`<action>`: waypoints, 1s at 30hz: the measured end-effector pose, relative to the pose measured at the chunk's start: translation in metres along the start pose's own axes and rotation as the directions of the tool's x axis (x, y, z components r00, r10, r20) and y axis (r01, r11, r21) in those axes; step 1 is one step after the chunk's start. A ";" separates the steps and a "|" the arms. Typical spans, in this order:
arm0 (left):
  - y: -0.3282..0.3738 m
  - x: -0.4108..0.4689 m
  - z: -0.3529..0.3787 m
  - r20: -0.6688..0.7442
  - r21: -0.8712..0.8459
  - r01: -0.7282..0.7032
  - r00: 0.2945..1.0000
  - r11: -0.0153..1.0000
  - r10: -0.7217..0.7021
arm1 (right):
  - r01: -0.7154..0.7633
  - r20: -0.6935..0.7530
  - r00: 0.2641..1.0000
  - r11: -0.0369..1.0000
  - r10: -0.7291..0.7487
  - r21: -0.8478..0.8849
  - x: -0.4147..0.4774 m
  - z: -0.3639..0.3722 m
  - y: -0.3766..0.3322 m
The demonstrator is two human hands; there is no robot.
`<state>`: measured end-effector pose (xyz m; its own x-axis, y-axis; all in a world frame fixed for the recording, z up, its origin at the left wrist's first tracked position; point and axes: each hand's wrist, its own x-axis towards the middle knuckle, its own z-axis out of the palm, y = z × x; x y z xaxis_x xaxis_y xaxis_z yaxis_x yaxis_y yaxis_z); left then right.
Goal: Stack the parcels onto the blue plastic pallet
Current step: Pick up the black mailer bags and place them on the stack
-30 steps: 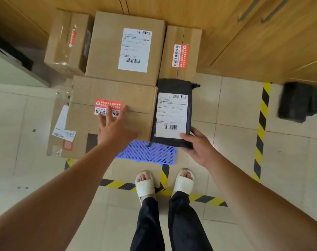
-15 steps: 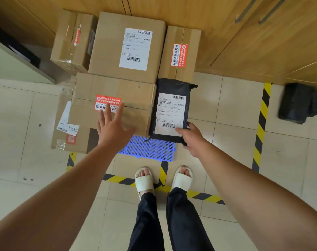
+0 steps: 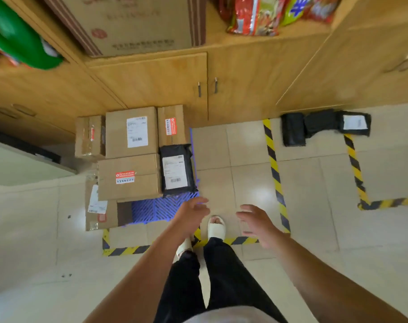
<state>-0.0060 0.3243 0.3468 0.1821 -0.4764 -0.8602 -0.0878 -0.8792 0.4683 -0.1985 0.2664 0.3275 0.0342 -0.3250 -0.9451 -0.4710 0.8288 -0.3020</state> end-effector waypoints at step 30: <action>0.483 0.089 0.345 0.489 0.347 -0.323 0.864 0.881 0.124 | 0.474 -0.528 0.845 0.332 0.089 0.815 -0.061 -0.455 -0.080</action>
<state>-0.3703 -0.1462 0.4270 -0.3321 -0.5255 -0.7833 -0.4754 -0.6240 0.6202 -0.5639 0.0127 0.4657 -0.4783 -0.4413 -0.7593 0.5783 0.4924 -0.6505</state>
